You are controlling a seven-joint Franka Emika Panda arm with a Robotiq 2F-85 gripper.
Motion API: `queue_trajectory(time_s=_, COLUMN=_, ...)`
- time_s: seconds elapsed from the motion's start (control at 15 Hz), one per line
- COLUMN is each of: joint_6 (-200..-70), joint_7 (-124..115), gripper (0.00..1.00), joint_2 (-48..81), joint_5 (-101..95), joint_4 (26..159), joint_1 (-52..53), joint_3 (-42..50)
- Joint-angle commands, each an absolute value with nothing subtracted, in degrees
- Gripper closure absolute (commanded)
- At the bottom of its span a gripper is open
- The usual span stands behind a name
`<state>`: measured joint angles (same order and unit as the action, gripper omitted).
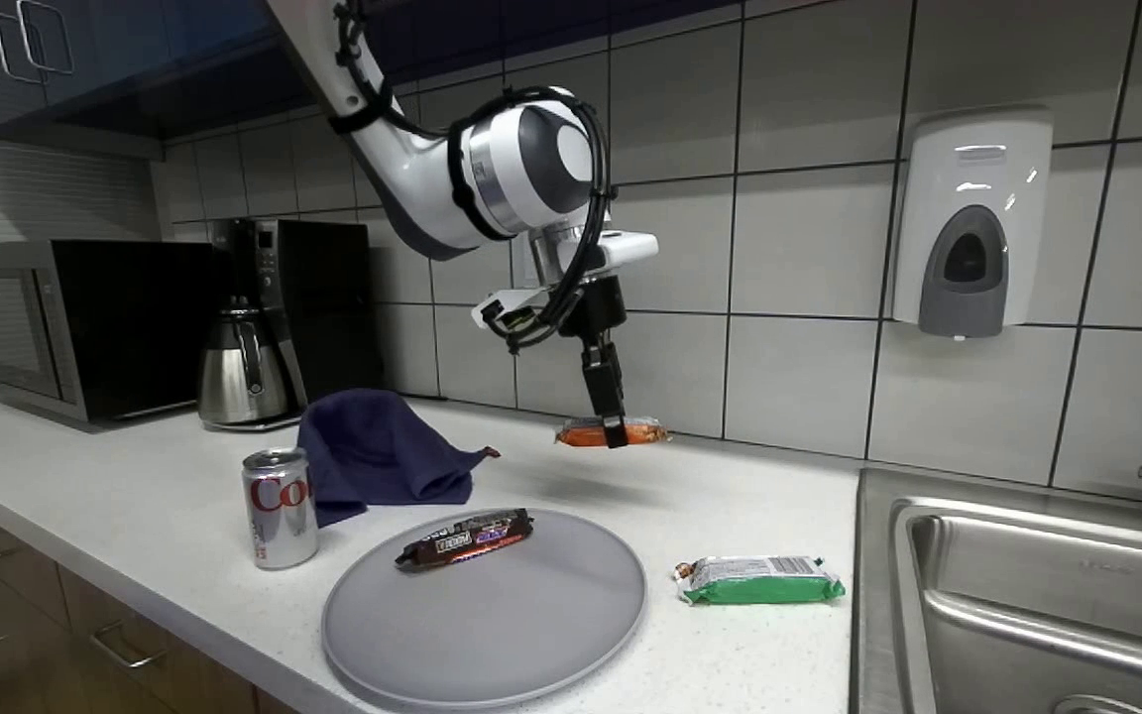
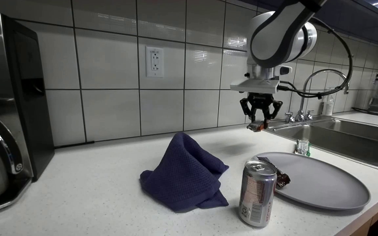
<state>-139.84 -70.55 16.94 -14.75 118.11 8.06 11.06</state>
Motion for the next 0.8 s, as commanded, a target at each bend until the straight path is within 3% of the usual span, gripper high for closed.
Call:
queue_trajectory(time_s=0.0, joint_6=-139.89, joint_7=-71.57, gripper=0.82, joint_2=12.51, joint_5=-18.03, joint_4=124.08, joint_1=8.01, joint_3=9.85)
queue_trajectory(time_s=0.73, joint_6=-140.14, joint_7=-74.53, gripper=0.82, joint_2=14.16, joint_5=-23.51, joint_4=129.56, joint_1=8.70, joint_3=8.64)
